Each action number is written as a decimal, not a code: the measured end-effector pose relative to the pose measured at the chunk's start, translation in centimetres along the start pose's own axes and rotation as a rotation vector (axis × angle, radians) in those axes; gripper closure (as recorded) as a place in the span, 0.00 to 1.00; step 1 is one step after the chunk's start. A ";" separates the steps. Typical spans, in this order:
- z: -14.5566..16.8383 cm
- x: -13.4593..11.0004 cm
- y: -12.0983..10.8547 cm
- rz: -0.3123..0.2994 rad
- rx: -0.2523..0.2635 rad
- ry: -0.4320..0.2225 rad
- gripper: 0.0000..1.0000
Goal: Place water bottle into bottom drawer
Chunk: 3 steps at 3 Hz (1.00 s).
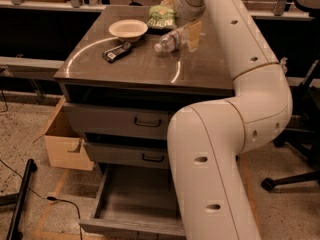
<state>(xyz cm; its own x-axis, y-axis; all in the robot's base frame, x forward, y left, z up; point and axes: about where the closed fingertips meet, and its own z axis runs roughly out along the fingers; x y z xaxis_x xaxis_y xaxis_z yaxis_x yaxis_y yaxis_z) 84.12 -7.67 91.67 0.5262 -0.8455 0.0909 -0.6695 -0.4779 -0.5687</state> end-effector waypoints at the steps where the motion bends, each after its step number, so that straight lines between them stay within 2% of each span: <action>1: 1.5 -1.3 0.4 -0.079 -0.057 0.000 0.00; 2: 2.5 -1.4 0.8 -0.163 -0.125 0.050 0.00; 3: 2.8 -0.9 1.2 -0.186 -0.152 0.077 0.00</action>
Offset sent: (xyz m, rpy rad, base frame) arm 0.1047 -0.0035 0.0397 -0.2802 0.0707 0.1280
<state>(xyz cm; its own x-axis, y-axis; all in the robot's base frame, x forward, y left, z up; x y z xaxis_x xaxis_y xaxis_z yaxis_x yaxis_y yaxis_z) 84.26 -6.87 88.63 0.6101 -0.7526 0.2478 -0.6393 -0.6523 -0.4071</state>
